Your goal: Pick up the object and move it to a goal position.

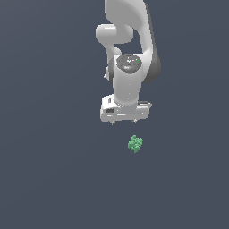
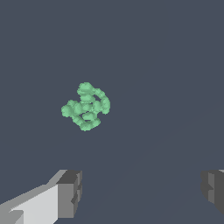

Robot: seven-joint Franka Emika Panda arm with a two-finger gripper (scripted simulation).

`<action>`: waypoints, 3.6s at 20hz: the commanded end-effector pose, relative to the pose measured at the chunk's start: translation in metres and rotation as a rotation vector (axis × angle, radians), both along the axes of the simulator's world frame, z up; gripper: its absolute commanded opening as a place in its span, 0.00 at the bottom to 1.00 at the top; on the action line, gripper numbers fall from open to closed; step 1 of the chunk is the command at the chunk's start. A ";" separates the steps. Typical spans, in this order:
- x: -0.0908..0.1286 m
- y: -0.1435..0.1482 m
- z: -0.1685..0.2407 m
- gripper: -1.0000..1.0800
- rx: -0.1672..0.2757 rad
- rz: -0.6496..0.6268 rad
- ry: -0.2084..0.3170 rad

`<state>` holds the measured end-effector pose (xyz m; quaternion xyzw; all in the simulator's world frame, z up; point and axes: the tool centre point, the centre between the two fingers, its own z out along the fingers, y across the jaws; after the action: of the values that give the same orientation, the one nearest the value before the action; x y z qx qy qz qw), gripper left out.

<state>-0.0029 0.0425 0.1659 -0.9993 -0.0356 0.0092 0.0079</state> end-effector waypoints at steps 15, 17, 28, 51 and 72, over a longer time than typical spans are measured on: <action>0.013 0.014 -0.015 0.96 -0.003 -0.163 -0.001; 0.017 0.018 -0.019 0.96 -0.004 -0.204 -0.001; 0.035 0.043 -0.045 0.96 -0.012 -0.458 -0.006; 0.048 0.065 -0.071 0.96 -0.021 -0.665 -0.013; 0.048 0.065 -0.118 0.00 -0.021 -0.669 -0.013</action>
<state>0.0450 0.1082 0.0483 -0.9557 0.2943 0.0000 0.0001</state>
